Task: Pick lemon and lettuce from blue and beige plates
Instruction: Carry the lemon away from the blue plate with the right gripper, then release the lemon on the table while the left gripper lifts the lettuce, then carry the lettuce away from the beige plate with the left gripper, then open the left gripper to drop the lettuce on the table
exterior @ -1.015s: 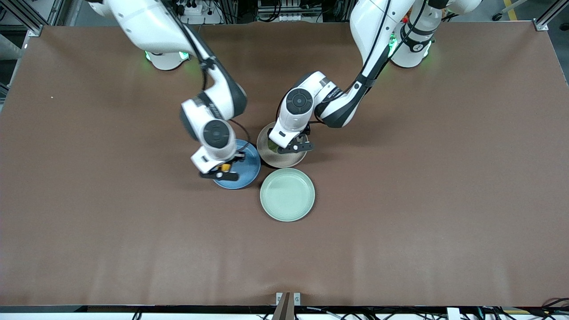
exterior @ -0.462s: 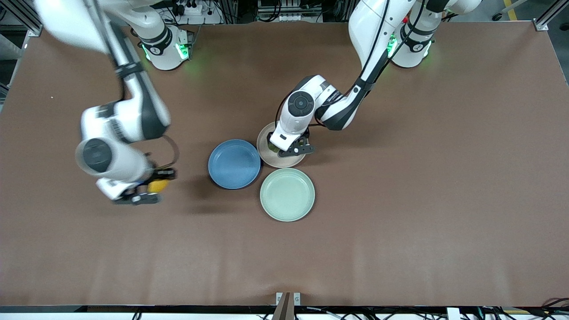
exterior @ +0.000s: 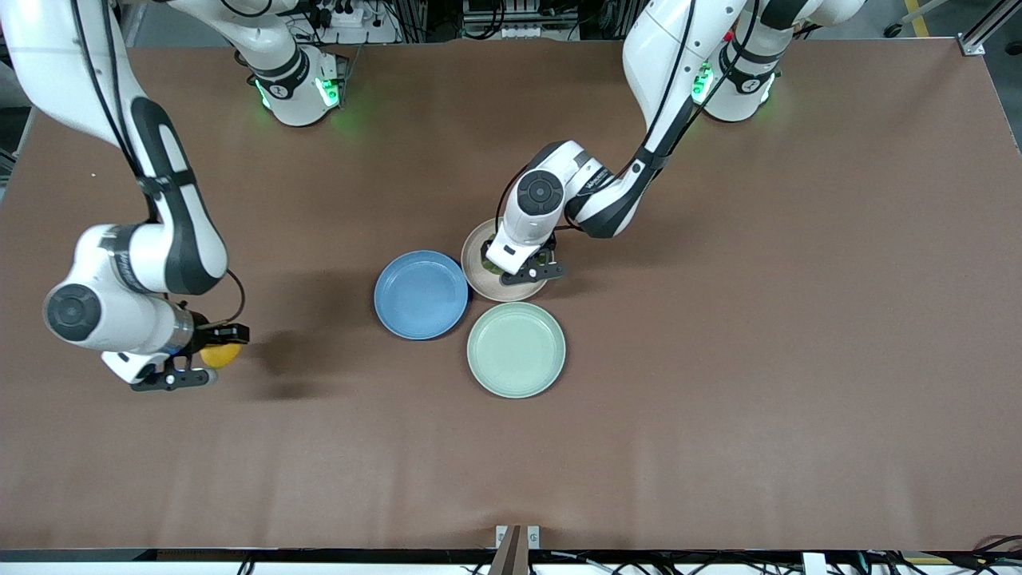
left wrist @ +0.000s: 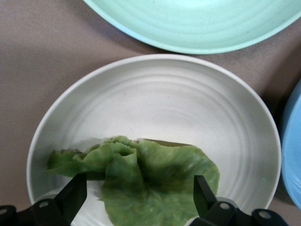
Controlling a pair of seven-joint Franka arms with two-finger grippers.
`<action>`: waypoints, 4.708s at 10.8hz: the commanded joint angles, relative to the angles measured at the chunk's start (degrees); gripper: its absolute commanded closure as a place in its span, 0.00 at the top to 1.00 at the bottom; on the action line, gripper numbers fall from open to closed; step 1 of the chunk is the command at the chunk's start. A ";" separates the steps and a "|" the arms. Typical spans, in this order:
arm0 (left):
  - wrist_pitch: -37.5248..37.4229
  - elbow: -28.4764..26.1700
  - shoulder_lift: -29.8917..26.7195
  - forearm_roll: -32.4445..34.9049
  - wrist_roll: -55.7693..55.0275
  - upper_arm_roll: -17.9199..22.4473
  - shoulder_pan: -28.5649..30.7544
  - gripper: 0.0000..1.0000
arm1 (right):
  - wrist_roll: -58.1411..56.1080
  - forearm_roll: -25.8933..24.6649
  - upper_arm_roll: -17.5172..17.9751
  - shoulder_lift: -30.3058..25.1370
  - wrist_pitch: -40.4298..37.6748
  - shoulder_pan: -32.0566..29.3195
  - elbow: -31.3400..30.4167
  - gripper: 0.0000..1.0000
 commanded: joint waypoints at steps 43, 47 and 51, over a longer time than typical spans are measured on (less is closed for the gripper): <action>-27.46 0.47 -12.10 4.83 38.38 0.15 43.71 1.00 | -0.40 4.38 -7.79 -27.32 -38.09 6.60 19.19 1.00; -28.25 3.28 -13.84 4.92 39.35 0.23 43.63 1.00 | -0.83 4.38 -7.98 -27.41 -38.09 6.53 19.37 1.00; -33.41 10.12 -16.92 5.27 39.44 0.41 43.63 1.00 | -1.10 4.47 -7.89 -29.43 -38.01 5.91 16.39 1.00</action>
